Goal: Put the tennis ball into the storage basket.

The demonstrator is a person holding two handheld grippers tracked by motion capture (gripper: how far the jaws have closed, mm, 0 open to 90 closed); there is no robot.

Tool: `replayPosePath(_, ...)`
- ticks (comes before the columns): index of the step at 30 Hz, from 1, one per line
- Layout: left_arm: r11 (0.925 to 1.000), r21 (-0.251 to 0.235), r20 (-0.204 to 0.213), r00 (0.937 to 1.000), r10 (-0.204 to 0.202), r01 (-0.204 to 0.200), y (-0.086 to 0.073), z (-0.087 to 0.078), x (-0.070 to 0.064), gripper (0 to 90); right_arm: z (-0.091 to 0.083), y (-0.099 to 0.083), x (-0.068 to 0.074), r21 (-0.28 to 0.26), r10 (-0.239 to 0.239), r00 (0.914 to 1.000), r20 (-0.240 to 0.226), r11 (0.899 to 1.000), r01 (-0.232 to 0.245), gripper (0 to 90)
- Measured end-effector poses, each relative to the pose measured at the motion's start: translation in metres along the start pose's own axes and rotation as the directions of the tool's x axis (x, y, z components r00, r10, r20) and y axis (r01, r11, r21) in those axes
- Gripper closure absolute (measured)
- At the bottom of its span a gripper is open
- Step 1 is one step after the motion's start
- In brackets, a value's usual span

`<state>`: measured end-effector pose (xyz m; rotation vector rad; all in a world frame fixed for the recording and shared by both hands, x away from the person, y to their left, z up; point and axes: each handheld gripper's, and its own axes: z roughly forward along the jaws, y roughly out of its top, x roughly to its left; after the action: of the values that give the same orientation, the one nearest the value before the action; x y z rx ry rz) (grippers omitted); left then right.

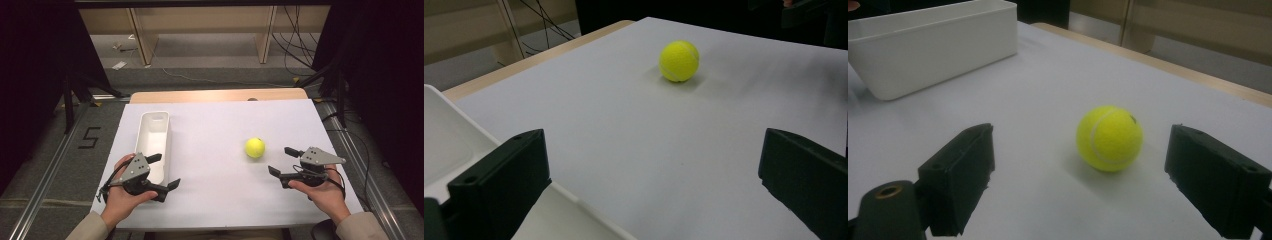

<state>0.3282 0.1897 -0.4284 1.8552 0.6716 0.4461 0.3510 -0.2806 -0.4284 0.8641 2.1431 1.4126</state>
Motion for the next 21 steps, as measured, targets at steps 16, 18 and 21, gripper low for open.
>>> replayPosePath(16,1.0,-0.003,0.0,1.0,0.002,-0.002,0.0,0.0,0.0,0.0,0.011,0.0,-0.002,0.03,-0.008,0.9998,0.018,1.0,0.007,10.7)
replayPosePath(18,1.0,-0.002,0.001,1.0,0.0,0.0,0.0,0.0,-0.001,0.0,0.012,0.001,-0.002,0.035,-0.013,0.9997,0.02,0.999,0.012,10.7)
replayPosePath(21,1.0,-0.002,0.001,1.0,0.001,-0.001,0.0,0.0,0.0,0.0,0.016,0.001,-0.002,0.035,-0.015,0.9996,0.024,0.999,0.015,10.0)
